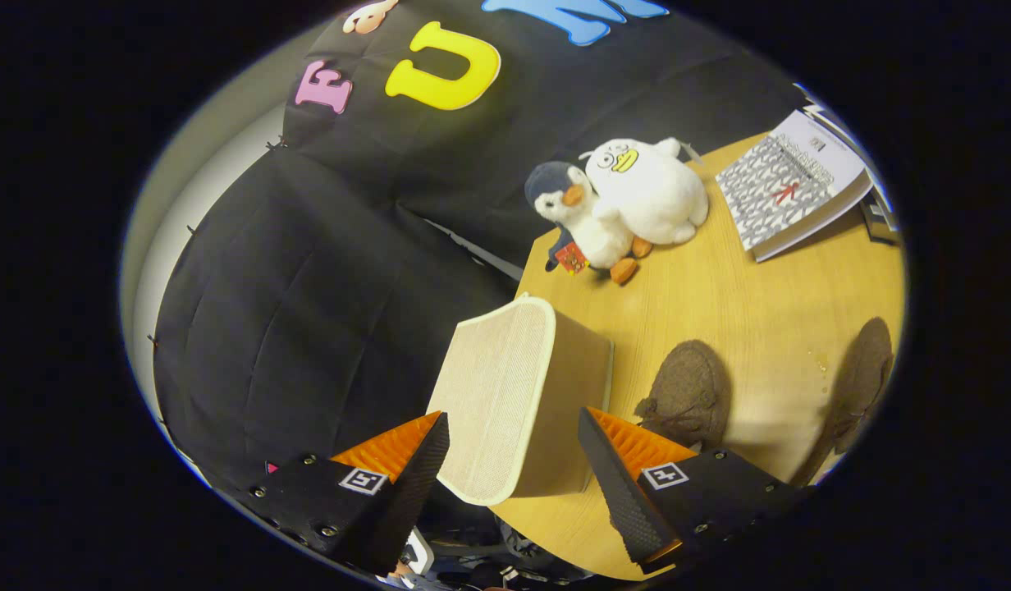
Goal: Open the storage box then place both shoes into the box .Put the left shoe in first, then the right shoe, with the right side of both shoes facing outward in a uniform manner.
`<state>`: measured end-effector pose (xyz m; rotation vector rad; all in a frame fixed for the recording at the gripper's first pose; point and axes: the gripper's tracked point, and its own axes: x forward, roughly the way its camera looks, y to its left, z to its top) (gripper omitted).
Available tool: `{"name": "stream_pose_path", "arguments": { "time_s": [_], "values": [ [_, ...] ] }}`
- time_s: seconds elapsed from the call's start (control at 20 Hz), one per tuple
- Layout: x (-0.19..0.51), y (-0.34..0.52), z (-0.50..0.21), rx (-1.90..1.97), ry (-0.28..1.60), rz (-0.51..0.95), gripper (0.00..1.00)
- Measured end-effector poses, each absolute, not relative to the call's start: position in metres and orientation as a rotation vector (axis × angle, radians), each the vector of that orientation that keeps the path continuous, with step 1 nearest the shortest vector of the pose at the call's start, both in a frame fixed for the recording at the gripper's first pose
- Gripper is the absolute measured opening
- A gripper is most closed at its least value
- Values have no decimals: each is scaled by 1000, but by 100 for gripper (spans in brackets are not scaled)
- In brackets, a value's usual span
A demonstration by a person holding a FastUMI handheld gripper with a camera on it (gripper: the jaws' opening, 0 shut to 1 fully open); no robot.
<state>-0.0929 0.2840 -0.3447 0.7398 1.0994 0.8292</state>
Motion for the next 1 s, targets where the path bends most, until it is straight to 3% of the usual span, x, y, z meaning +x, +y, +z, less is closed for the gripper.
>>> {"name": "stream_pose_path", "arguments": {
  "time_s": [0.5,0.55,0.65,0.75,0.8,0.95,1.0],
  "values": [
    [-99,330,-388,799,1204,892,94],
    [-100,331,-385,809,1213,895,86],
    [-97,335,-386,828,1207,895,84],
    [-99,338,-379,844,1202,927,65],
    [-100,338,-378,828,1188,945,65],
    [-96,341,-381,819,1183,938,21],
    [-97,341,-378,824,1181,959,20]
  ]
}}
